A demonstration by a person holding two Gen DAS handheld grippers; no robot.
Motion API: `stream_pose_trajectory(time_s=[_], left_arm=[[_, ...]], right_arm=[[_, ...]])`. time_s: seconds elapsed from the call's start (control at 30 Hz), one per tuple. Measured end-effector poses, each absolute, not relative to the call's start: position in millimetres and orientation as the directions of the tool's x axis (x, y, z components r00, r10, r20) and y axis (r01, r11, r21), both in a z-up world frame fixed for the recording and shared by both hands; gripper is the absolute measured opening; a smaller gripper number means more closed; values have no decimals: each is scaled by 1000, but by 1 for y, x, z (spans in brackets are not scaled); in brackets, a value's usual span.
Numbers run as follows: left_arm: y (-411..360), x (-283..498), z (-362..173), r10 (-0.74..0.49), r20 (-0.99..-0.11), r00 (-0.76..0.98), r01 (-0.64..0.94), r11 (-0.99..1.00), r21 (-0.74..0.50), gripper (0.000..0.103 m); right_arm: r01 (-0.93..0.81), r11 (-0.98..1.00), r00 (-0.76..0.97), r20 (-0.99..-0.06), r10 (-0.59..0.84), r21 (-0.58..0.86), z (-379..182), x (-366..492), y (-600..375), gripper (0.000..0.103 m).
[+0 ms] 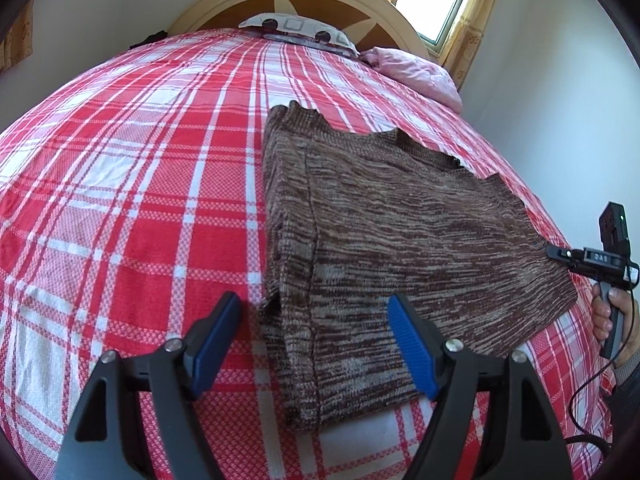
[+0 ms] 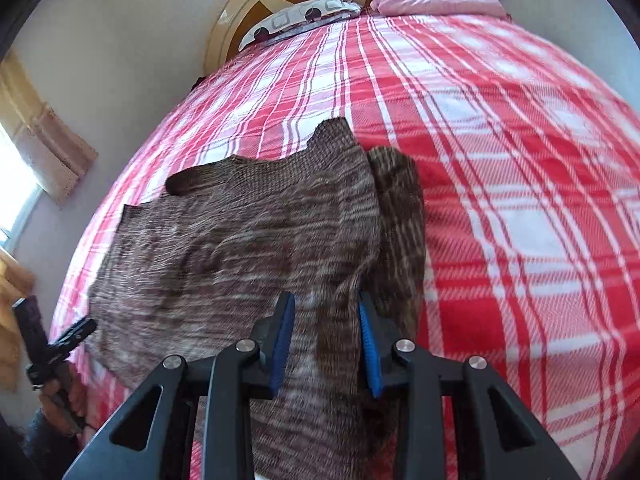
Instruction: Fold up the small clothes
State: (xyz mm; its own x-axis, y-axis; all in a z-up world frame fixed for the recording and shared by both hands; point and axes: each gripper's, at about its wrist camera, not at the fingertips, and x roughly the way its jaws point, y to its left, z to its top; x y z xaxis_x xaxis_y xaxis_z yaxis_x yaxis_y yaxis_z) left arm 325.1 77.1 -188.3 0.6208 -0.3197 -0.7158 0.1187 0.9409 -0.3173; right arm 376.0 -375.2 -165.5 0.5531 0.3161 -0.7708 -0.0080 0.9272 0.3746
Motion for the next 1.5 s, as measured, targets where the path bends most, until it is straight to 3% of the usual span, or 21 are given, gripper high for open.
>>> stream_pose_trajectory(time_s=[0.3, 0.57, 0.6, 0.63, 0.83, 0.93, 1.5], left_arm=[[77, 325, -188, -319, -716, 621, 118, 941, -317, 78], [77, 325, -188, -322, -713, 623, 118, 939, -322, 78], [78, 325, -188, -325, -711, 623, 118, 938, -325, 78], [78, 324, -188, -328, -709, 624, 117, 937, -330, 78], [80, 324, -188, -334, -705, 626, 117, 934, -338, 78], [81, 324, -188, -353, -700, 620, 134, 927, -349, 85], [75, 322, -187, -357, -704, 614, 156, 929, -335, 91]], right_arm=[[-61, 936, 560, -764, 320, 347, -156, 311, -371, 32], [-24, 954, 573, -778, 257, 297, -162, 311, -378, 31], [-30, 954, 575, -775, 261, 299, -161, 311, -377, 9], [-32, 957, 588, -769, 251, 288, -158, 307, -375, 3], [-68, 974, 635, -744, 207, 214, -139, 276, -368, 2], [-51, 984, 619, -768, 164, 170, -151, 269, -369, 2], [-8, 984, 586, -796, 149, 178, -170, 259, -368, 2]])
